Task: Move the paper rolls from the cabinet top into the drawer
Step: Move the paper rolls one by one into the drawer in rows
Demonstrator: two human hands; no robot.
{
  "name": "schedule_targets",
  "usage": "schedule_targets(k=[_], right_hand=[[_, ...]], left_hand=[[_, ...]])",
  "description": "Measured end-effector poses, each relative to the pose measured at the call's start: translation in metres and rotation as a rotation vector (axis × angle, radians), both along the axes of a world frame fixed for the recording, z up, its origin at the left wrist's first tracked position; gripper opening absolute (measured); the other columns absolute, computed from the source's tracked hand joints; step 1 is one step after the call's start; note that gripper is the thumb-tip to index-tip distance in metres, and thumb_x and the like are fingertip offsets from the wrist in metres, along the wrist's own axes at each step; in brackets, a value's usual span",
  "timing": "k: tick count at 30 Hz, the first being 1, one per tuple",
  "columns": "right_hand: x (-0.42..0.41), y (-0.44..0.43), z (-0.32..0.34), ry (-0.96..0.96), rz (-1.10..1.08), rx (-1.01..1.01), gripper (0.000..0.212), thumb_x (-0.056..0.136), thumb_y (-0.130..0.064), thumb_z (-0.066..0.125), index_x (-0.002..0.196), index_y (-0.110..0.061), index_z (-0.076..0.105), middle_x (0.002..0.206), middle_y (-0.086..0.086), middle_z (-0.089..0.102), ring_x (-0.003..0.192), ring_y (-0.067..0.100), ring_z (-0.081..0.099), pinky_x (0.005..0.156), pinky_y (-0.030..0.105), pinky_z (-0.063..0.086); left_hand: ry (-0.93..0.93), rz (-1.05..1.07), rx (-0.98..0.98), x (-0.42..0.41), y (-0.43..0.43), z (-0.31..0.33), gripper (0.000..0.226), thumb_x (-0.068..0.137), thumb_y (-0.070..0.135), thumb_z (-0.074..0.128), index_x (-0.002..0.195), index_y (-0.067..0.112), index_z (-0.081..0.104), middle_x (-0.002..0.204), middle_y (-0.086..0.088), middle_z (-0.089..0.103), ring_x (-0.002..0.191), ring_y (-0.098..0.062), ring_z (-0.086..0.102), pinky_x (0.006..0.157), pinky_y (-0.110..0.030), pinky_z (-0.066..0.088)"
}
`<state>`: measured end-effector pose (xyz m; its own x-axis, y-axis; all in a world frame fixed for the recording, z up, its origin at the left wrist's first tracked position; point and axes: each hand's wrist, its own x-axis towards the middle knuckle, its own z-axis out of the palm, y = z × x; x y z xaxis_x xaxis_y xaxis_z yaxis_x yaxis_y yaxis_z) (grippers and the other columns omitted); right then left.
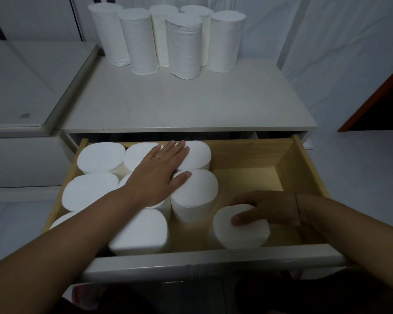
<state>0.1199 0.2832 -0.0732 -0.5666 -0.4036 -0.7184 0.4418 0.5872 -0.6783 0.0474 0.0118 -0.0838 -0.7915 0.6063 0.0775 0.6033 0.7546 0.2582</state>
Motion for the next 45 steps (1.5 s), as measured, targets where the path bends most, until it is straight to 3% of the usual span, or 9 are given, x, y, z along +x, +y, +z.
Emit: schedule_targets(k=[3, 8, 13, 21, 27, 31, 37, 42, 45], right_hand=[[0.002, 0.007, 0.001, -0.066, -0.027, 0.013, 0.060, 0.065, -0.055, 0.071, 0.117, -0.030, 0.054, 0.115, 0.004, 0.062, 0.098, 0.020, 0.063, 0.068, 0.026, 0.055], [0.005, 0.020, -0.003, -0.291, -0.102, -0.049, 0.065, 0.066, -0.047, 0.078, 0.120, -0.020, 0.056, 0.116, 0.009, 0.067, 0.106, 0.025, 0.065, 0.087, 0.039, 0.054], [0.005, 0.006, -0.006, -0.272, -0.074, -0.038, 0.063, 0.069, -0.050, 0.071, 0.121, -0.019, 0.054, 0.120, 0.008, 0.064, 0.110, 0.024, 0.062, 0.093, 0.034, 0.052], [0.000, -0.040, -0.009, -0.193, 0.029, 0.046, 0.086, 0.060, -0.063, 0.060, 0.132, -0.018, 0.043, 0.128, 0.011, 0.055, 0.114, 0.026, 0.056, 0.098, 0.036, 0.048], [0.000, -0.059, -0.013, -0.174, 0.033, 0.013, 0.083, 0.061, -0.064, 0.061, 0.131, -0.024, 0.042, 0.125, 0.005, 0.056, 0.110, 0.022, 0.057, 0.092, 0.033, 0.051], [0.000, -0.064, -0.014, -0.185, 0.022, 0.012, 0.056, 0.075, -0.057, 0.058, 0.121, -0.028, 0.046, 0.110, -0.001, 0.059, 0.099, 0.016, 0.059, 0.083, 0.025, 0.053], [0.000, -0.052, -0.003, -0.224, 0.013, 0.019, 0.085, 0.062, -0.057, 0.063, 0.132, -0.012, 0.045, 0.129, 0.011, 0.056, 0.115, 0.024, 0.056, 0.102, 0.036, 0.045], [0.000, -0.058, -0.006, -0.195, 0.013, 0.042, 0.060, 0.081, -0.046, 0.062, 0.128, -0.011, 0.049, 0.126, 0.012, 0.057, 0.116, 0.027, 0.056, 0.098, 0.034, 0.048], [0.000, -0.060, -0.006, -0.187, 0.007, 0.059, 0.059, 0.081, -0.045, 0.061, 0.128, -0.011, 0.049, 0.127, 0.012, 0.057, 0.117, 0.027, 0.055, 0.098, 0.033, 0.048]], left_hand=[[0.004, 0.002, 0.008, 0.001, 0.001, 0.002, 0.067, 0.091, 0.058, 0.018, 0.150, 0.026, 0.013, 0.159, 0.007, 0.006, 0.145, -0.008, -0.003, 0.116, -0.027, -0.005], [0.011, -0.120, -0.022, 0.005, 0.001, 0.004, 0.069, 0.092, 0.063, 0.018, 0.150, 0.028, 0.010, 0.156, 0.012, -0.002, 0.144, -0.006, -0.010, 0.115, -0.026, -0.010], [-0.006, -0.139, -0.040, 0.007, 0.004, 0.002, 0.072, 0.088, 0.067, 0.012, 0.150, 0.031, 0.006, 0.154, 0.015, -0.005, 0.144, -0.004, -0.009, 0.115, -0.026, -0.012], [-0.002, -0.141, -0.047, 0.007, 0.004, 0.003, 0.071, 0.089, 0.067, 0.013, 0.150, 0.030, 0.006, 0.152, 0.016, -0.007, 0.143, -0.004, -0.010, 0.115, -0.026, -0.012], [0.004, -0.149, -0.050, 0.008, 0.004, 0.004, 0.073, 0.088, 0.065, 0.013, 0.150, 0.027, 0.007, 0.152, 0.014, -0.006, 0.144, -0.005, -0.009, 0.116, -0.028, -0.010], [0.015, -0.151, -0.047, 0.007, 0.004, 0.004, 0.072, 0.090, 0.065, 0.015, 0.150, 0.026, 0.009, 0.152, 0.013, -0.006, 0.144, -0.006, -0.008, 0.116, -0.027, -0.011], [0.029, -0.145, -0.041, 0.007, 0.004, 0.002, 0.071, 0.090, 0.064, 0.017, 0.150, 0.027, 0.010, 0.153, 0.014, -0.004, 0.144, -0.005, -0.007, 0.116, -0.027, -0.010], [0.028, -0.143, -0.046, 0.007, 0.003, 0.001, 0.072, 0.089, 0.066, 0.015, 0.150, 0.027, 0.010, 0.153, 0.014, -0.005, 0.143, -0.004, -0.009, 0.116, -0.026, -0.011], [0.035, -0.146, -0.048, 0.007, 0.003, 0.001, 0.071, 0.091, 0.065, 0.015, 0.150, 0.027, 0.009, 0.153, 0.013, -0.005, 0.144, -0.005, -0.008, 0.116, -0.027, -0.010]])
